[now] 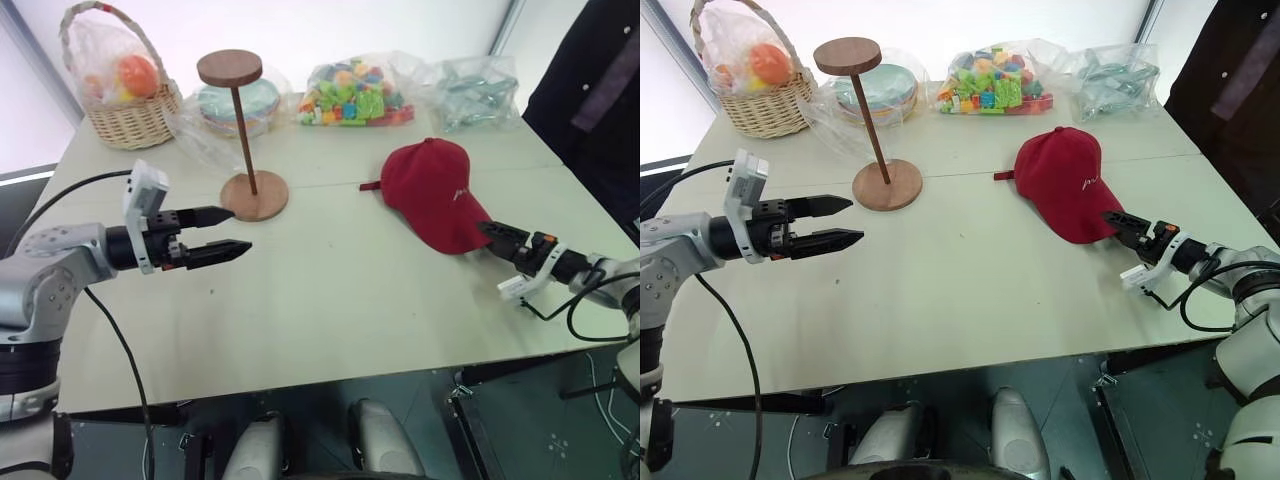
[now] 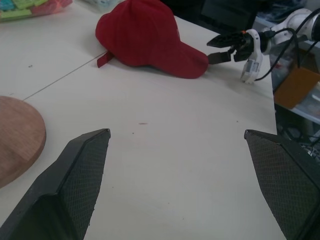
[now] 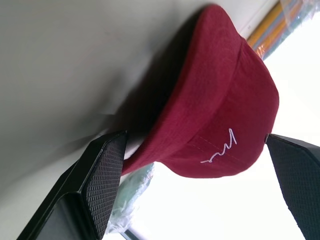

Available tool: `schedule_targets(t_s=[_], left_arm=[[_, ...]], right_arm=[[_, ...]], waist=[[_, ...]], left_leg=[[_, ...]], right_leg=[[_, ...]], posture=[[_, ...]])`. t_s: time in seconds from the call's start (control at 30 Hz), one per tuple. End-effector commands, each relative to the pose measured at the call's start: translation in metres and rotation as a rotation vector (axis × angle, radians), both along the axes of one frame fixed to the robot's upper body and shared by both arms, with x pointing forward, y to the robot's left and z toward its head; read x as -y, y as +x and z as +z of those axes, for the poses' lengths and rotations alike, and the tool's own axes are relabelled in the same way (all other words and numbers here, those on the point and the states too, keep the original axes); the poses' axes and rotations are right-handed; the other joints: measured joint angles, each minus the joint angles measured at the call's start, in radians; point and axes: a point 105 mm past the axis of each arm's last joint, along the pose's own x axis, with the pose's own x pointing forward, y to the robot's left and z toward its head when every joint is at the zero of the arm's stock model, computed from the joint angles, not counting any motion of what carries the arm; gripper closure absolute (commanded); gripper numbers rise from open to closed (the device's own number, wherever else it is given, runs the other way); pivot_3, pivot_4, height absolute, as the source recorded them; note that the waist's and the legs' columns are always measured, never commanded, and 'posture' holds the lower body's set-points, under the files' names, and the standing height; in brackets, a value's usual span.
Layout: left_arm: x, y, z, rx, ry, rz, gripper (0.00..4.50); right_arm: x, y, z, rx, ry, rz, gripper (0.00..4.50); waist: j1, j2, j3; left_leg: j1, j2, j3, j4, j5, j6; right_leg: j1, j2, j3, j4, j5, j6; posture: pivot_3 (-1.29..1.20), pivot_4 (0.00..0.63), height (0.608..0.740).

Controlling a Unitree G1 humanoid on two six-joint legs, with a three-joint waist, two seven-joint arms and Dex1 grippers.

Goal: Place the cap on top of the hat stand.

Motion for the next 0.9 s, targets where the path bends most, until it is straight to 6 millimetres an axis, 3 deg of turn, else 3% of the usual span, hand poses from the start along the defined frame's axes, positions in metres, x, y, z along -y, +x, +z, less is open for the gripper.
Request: schedule_targets(t_s=[0.03, 0.23, 0.63, 0.77, 0.9], left_arm=[[-0.002, -0.003, 0.012, 0.051, 0.003, 0.006, 0.00], [-0.004, -0.003, 0.012, 0.052, 0.004, 0.009, 0.00], [-0.007, -0.003, 0.010, 0.052, 0.012, 0.030, 0.00], [-0.008, -0.003, 0.010, 0.055, 0.014, 0.031, 0.00], [-0.008, -0.002, 0.011, 0.057, 0.017, 0.031, 0.00]], right_arm=[[-0.023, 0.008, 0.000, 0.017, 0.055, 0.061, 1.37], [-0.033, 0.011, -0.002, 0.006, 0.063, 0.080, 4.43], [-0.043, 0.016, -0.004, -0.025, 0.197, 0.037, 4.48], [-0.040, 0.015, -0.006, -0.053, 0.227, -0.005, 3.12], [-0.041, 0.014, -0.013, -0.069, 0.177, 0.006, 1.12]], waist=[[-0.004, 0.000, 0.000], [-0.013, 0.000, 0.000], [-0.014, 0.000, 0.000], [-0.012, 0.000, 0.000], [-0.011, 0.000, 0.000]], left_leg=[[0.000, 0.000, 0.000, 0.000, 0.000, 0.000], [0.000, 0.000, -0.001, -0.001, 0.000, 0.000], [0.000, 0.000, -0.002, -0.001, 0.000, -0.001], [0.000, 0.000, -0.002, -0.001, 0.000, -0.001], [0.000, 0.000, -0.003, -0.001, 0.000, -0.001]], right_leg=[[0.000, 0.000, 0.000, 0.000, 0.000, 0.000], [-0.001, 0.001, 0.000, 0.000, 0.000, 0.000], [-0.001, 0.002, 0.001, 0.000, 0.000, -0.001], [-0.001, 0.002, 0.001, 0.000, 0.000, -0.001], [-0.001, 0.002, 0.001, 0.000, 0.000, -0.001]], posture=[[0.00, 0.150, 0.740], [0.00, 0.150, 0.740], [0.00, 0.150, 0.740], [0.00, 0.150, 0.740], [0.00, 0.150, 0.740]])
